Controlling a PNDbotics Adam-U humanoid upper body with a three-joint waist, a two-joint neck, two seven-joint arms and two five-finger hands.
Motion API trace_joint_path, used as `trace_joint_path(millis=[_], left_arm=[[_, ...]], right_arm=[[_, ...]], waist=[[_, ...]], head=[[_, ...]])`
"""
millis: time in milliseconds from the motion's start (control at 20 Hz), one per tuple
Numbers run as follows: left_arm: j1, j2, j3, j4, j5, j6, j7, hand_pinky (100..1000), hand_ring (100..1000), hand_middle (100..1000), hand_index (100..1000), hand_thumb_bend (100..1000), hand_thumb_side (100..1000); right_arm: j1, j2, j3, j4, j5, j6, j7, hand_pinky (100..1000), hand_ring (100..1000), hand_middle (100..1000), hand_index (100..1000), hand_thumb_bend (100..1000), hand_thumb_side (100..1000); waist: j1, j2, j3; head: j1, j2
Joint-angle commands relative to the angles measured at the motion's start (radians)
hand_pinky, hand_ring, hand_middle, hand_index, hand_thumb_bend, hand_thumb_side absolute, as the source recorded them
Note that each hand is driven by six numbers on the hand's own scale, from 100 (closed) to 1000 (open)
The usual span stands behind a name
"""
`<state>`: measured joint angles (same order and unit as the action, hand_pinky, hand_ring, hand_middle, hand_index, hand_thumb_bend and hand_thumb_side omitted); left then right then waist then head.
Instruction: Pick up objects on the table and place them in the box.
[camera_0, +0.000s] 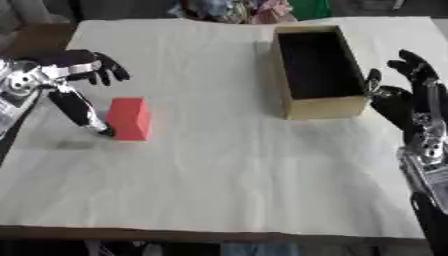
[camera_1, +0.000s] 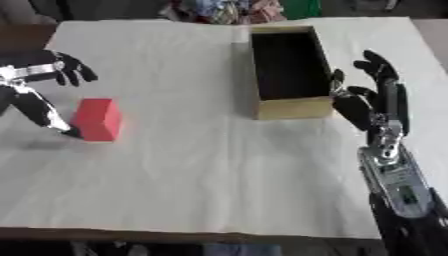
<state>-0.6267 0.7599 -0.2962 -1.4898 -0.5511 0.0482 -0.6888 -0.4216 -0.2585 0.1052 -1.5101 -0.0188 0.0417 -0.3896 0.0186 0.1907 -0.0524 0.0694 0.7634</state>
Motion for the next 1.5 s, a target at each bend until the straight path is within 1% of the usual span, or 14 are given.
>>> trace_joint_path(millis=[50, 300, 600, 750, 1200, 1300, 1500], left_arm=[[-0.026, 0.005, 0.022, 0.009, -0.034, 0.005, -0.029, 721, 742, 763, 858, 752, 203], [-0.035, -0.021, 0.020, 0.043, -0.077, 0.019, -0.002, 715, 733, 752, 849, 743, 207], [-0.042, -0.046, 0.007, 0.078, -0.100, 0.022, 0.025, 712, 708, 722, 835, 725, 208], [-0.045, -0.055, 0.000, 0.093, -0.107, 0.017, 0.027, 706, 686, 689, 817, 711, 209], [-0.046, -0.070, -0.010, 0.115, -0.110, 0.003, 0.023, 672, 568, 515, 702, 690, 210], [-0.046, -0.069, -0.012, 0.116, -0.109, -0.001, 0.017, 669, 558, 496, 684, 685, 209], [-0.046, -0.069, -0.011, 0.117, -0.110, -0.005, 0.012, 669, 558, 496, 684, 685, 209]], right_arm=[[-0.010, -0.018, -0.003, -0.012, 0.004, -0.001, 0.002, 676, 948, 739, 878, 197, 100], [-0.009, -0.017, -0.003, -0.012, 0.003, -0.001, 0.002, 676, 947, 739, 878, 196, 100], [-0.009, -0.016, -0.003, -0.012, 0.003, 0.000, 0.002, 676, 947, 739, 878, 193, 100], [-0.008, -0.015, -0.004, -0.012, 0.002, 0.000, 0.001, 676, 947, 739, 878, 192, 100], [-0.007, -0.014, -0.004, -0.013, 0.002, 0.000, 0.001, 676, 947, 739, 878, 190, 100], [-0.007, -0.014, -0.004, -0.013, 0.002, 0.000, 0.001, 676, 947, 739, 878, 190, 100], [-0.007, -0.014, -0.004, -0.013, 0.002, -0.001, 0.002, 676, 947, 739, 878, 190, 100]], waist=[[0.000, -0.017, -0.001], [-0.002, -0.017, -0.003], [-0.003, -0.018, -0.007], [-0.003, -0.019, -0.010], [-0.004, -0.021, -0.013], [-0.004, -0.021, -0.013], [-0.004, -0.022, -0.013]], head=[[0.000, 0.004], [0.000, 0.002], [0.004, 0.002], [0.005, 0.002], [0.006, 0.002], [0.006, 0.002], [0.006, 0.002]])
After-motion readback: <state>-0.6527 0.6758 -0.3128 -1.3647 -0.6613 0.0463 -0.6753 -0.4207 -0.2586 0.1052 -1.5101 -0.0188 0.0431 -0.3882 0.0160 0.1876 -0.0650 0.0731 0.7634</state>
